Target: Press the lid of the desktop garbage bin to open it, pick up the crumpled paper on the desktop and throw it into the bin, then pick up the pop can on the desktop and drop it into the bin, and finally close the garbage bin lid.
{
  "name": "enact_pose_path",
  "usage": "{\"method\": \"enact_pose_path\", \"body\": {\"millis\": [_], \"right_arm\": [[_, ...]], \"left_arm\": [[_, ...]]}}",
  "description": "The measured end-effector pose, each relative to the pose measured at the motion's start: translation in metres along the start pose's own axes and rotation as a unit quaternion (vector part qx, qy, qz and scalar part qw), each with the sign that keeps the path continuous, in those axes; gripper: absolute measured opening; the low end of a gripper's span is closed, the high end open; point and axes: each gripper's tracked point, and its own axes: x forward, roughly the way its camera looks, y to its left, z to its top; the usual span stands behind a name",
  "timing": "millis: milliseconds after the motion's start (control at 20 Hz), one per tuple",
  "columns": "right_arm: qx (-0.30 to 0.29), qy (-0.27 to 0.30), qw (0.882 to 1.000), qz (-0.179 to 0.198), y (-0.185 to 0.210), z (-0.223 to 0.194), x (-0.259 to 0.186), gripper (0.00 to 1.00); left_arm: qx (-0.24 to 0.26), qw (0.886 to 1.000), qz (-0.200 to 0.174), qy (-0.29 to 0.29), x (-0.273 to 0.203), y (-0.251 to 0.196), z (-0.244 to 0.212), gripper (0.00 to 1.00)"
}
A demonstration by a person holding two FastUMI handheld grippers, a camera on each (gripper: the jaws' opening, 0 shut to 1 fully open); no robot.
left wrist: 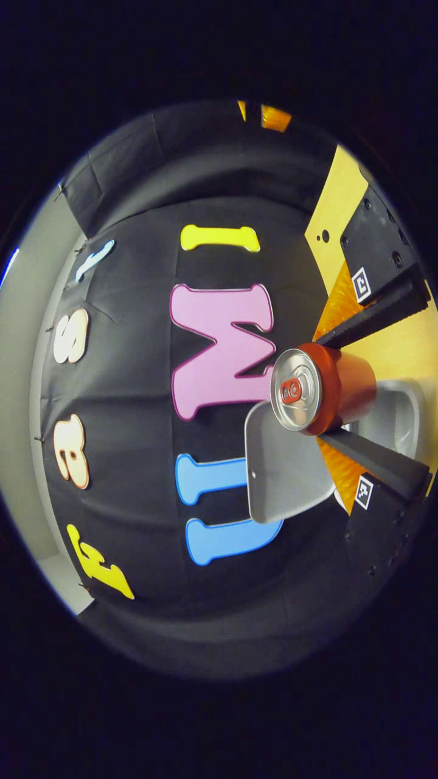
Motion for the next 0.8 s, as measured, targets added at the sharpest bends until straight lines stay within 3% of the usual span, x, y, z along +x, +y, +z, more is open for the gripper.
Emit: {"method": "enact_pose_path", "body": {"millis": [50,150,200,400,450,500,800], "right_arm": [[0.000,-0.007,1.000,0.003,0.005,0.008,-0.003,0.86],[-0.001,-0.016,1.000,0.005,0.011,0.018,-0.011,0.86],[-0.002,-0.017,1.000,0.005,0.013,0.020,-0.014,0.96],[-0.002,-0.016,1.000,0.001,0.023,0.025,-0.036,0.96],[-0.002,-0.017,1.000,-0.002,0.022,0.024,-0.041,0.86],[-0.002,-0.017,1.000,-0.004,0.022,0.024,-0.044,0.97],[0.001,0.000,1.000,-0.015,0.018,0.016,-0.053,0.97]], "left_arm": [[0.003,1.000,0.004,0.004,0.001,0.017,-0.006,0.88],[0.009,1.000,0.005,0.013,0.006,0.041,-0.019,0.88],[0.006,1.000,0.006,0.022,0.009,0.051,-0.027,0.88],[-0.021,0.998,0.001,0.062,0.015,0.069,-0.063,0.88],[-0.023,0.997,0.000,0.069,0.016,0.070,-0.069,0.88],[-0.022,0.997,0.002,0.076,0.016,0.072,-0.075,0.88],[-0.021,0.997,0.018,0.072,0.018,0.078,-0.070,0.90]]}}
